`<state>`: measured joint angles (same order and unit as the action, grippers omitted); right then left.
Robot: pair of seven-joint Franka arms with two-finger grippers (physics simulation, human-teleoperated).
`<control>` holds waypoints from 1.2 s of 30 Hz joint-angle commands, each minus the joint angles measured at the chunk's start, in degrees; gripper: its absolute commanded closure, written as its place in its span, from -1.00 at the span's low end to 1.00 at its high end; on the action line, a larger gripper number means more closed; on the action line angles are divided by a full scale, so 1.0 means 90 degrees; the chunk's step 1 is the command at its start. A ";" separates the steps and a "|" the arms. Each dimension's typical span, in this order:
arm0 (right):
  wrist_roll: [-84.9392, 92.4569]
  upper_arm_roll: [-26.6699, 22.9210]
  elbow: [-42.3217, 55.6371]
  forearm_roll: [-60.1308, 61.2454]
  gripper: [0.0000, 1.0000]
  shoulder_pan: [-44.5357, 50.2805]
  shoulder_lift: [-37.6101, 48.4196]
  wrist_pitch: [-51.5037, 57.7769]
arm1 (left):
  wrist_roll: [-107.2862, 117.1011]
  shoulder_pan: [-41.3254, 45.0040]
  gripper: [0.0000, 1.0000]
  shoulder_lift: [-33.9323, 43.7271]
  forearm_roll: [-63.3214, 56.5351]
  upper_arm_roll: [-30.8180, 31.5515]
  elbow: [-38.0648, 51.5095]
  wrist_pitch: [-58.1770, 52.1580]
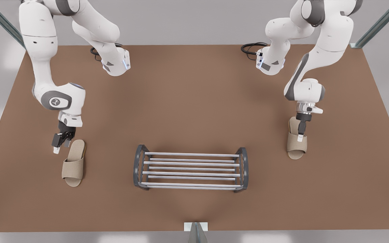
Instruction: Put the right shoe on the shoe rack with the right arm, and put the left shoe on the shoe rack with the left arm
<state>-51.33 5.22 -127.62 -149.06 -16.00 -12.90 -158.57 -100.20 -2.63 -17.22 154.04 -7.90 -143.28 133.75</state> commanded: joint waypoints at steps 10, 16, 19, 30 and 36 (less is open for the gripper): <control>-1.3261 -0.0589 -0.1005 -0.7706 -0.85 -0.0216 -0.0422 0.4083 | 0.0322 -0.0001 -0.46 -0.0255 0.0003 0.0018 0.0217 0.0051; -1.3379 -0.1449 -0.0986 -0.8751 -0.92 0.1055 -0.0539 0.4074 | 0.0518 -0.0001 -0.49 -0.0402 0.0013 0.0087 0.0305 0.0041; -1.2792 -0.1039 -0.0976 -0.8751 -0.96 0.1064 -0.0666 0.3664 | 0.0557 -0.0001 -0.30 -0.0411 0.0013 0.0096 0.0305 0.0031; -1.0400 -0.1020 -0.0576 -0.8770 -0.97 0.0967 -0.1271 0.3479 | 0.0791 -0.0001 -0.23 -0.0489 0.0003 0.0155 0.0441 0.0041; -1.0487 -0.0541 0.0255 -0.8741 -0.96 0.0869 -0.1213 0.2003 | 0.0821 -0.0040 -0.07 -0.0577 0.0003 0.0155 0.0529 0.0051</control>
<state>-140.06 -0.70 -126.53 -166.00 -7.84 -24.03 -131.82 -95.10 -2.98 -22.40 154.07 -6.50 -138.59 134.15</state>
